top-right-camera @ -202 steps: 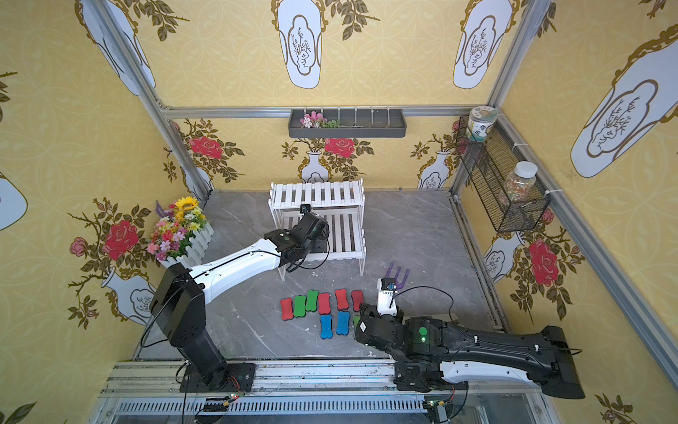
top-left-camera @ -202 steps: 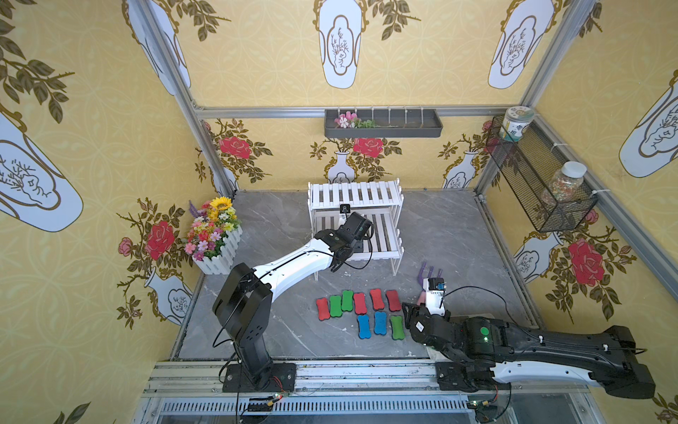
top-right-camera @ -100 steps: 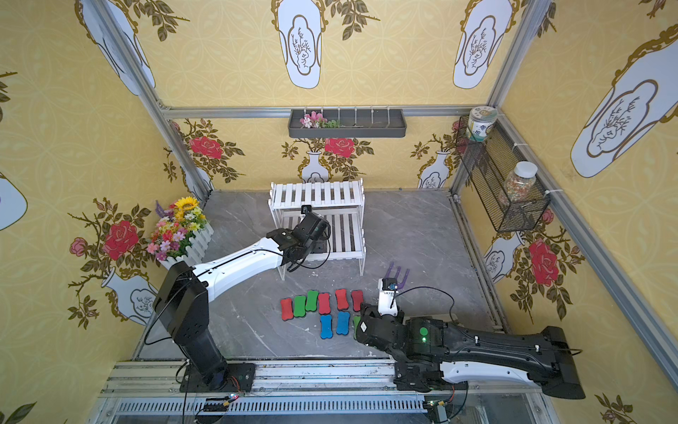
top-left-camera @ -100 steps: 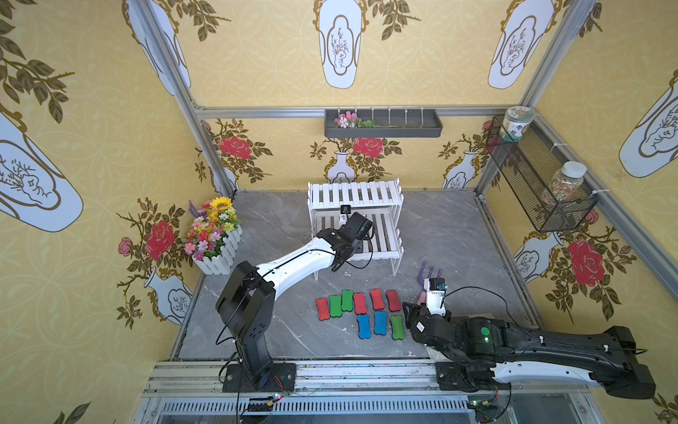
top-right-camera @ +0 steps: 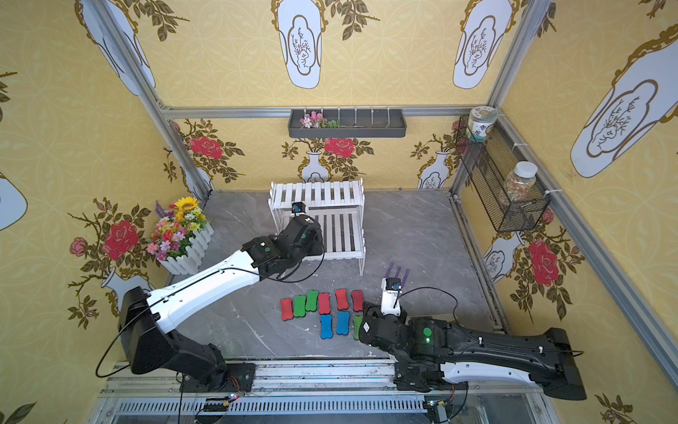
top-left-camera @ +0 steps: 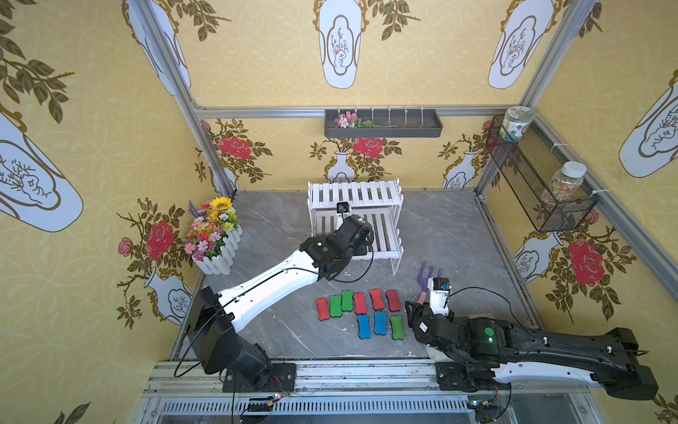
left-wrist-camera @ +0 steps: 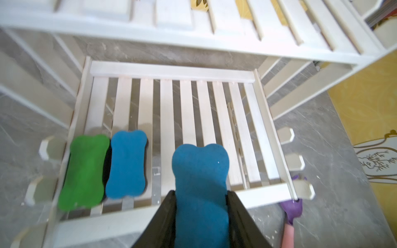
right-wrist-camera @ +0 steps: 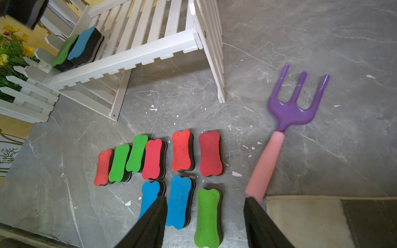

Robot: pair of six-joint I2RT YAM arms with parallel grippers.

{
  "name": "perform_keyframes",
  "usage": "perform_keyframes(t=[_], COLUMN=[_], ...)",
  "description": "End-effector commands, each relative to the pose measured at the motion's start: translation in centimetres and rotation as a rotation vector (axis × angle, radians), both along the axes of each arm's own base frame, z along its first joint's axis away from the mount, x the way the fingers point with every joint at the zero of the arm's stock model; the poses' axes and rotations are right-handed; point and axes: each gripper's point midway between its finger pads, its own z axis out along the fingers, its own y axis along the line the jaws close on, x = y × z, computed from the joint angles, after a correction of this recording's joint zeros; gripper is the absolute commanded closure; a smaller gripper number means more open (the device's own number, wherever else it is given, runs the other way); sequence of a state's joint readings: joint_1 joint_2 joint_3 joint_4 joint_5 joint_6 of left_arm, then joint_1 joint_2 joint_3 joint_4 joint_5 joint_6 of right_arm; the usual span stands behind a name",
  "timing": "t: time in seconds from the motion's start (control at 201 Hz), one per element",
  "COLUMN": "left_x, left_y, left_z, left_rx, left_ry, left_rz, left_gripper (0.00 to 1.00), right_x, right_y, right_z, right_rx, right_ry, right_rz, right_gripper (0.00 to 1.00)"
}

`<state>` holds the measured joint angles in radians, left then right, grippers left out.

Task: Remove the whiteboard erasers from the shelf
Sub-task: Pick up the whiteboard eraser from the shelf, then place the whiteboard eraser at the center of the board.

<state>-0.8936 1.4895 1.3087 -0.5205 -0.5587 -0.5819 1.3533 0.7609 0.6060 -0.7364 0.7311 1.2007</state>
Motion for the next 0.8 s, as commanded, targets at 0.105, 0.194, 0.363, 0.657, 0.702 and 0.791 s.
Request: perform_keyframes(t=[0.105,0.194,0.363,0.657,0.702,0.791], left_x=[-7.5,-11.3,-17.1,-20.7,-20.8,-20.6], left_y=[2.6,4.1,6.5,3.6,3.0,2.4], left_z=[-2.6,-4.8,-9.3,-15.3,-15.7,-16.6], left_rx=[-0.041,-0.003,0.060,0.148,0.157,0.157], left_ry=[0.063,0.110,0.242,0.401,0.411,0.431], left_rz=[0.100,0.136,0.190,0.115,0.098,0.080], left_gripper=[0.59,0.60,0.60,0.60,0.60,0.60], right_x=[0.4,0.4,0.7,1.4,1.5,1.6], right_y=[-0.2,-0.2,-0.6,-1.8,-2.1,-2.6], right_z=[0.6,0.9,2.2,4.7,5.0,5.9], right_rx=[-0.007,-0.007,0.009,0.008,0.013,0.032], right_ry=[-0.034,-0.044,-0.082,-0.126,-0.130,-0.148], right_rz=[-0.001,0.005,0.005,-0.005,-0.011,-0.023], right_gripper=[0.38,0.38,0.38,0.37,0.37,0.37])
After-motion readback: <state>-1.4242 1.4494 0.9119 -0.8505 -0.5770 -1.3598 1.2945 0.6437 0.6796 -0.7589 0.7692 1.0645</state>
